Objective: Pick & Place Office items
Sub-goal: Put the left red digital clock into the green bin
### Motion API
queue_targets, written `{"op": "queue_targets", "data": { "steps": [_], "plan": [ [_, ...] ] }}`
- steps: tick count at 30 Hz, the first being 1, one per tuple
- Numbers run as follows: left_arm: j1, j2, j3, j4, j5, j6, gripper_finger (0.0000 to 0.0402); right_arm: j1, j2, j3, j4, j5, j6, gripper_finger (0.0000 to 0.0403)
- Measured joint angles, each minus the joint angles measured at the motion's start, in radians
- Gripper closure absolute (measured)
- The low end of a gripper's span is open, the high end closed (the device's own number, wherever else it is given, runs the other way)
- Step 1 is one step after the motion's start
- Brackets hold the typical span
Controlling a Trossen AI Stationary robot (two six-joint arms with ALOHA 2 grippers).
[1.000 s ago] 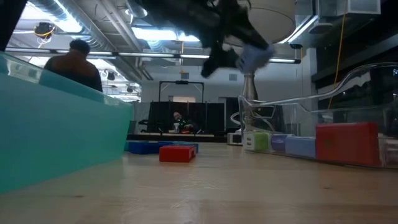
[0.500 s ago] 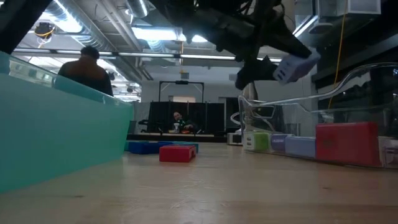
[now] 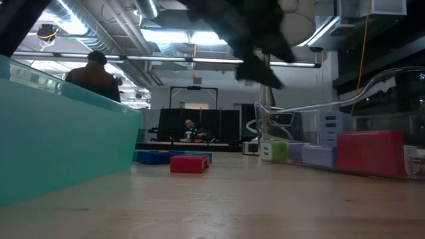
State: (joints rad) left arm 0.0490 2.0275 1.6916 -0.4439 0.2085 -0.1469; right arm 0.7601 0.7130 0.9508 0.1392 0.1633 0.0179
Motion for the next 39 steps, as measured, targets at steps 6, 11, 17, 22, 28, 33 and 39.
{"op": "queue_targets", "data": {
  "steps": [6,11,17,22,28,33,39],
  "plan": [
    [0.013,-0.187,0.002,-0.111,-0.010,0.109,0.0085,0.000,0.001,0.000,-0.006,-0.024,0.001,0.0124],
    [-0.011,-0.405,-0.065,-0.102,-0.072,0.098,0.0100,0.000,0.001,0.000,-0.018,-0.025,0.000,0.0124],
    [-0.079,-0.665,-0.212,-0.117,-0.236,0.008,0.0105,0.000,0.001,0.000,-0.028,-0.025,-0.010,0.0124],
    [-0.177,-0.869,-0.454,-0.188,-0.420,-0.140,0.0105,0.000,0.010,0.000,-0.028,-0.021,-0.120,0.0124],
    [-0.309,-1.064,-0.774,-0.079,-0.586,-0.414,0.0105,0.000,0.027,0.000,-0.002,0.027,-0.213,0.0124],
    [-0.393,-1.146,-0.951,0.113,-0.719,-0.564,0.0105,0.000,0.021,0.000,-0.161,0.409,0.017,0.0124],
    [-0.426,-1.151,-0.979,0.169,-0.806,-0.585,0.0105,-0.020,-0.022,-0.147,-0.051,0.236,0.084,0.0124]
  ]
}}
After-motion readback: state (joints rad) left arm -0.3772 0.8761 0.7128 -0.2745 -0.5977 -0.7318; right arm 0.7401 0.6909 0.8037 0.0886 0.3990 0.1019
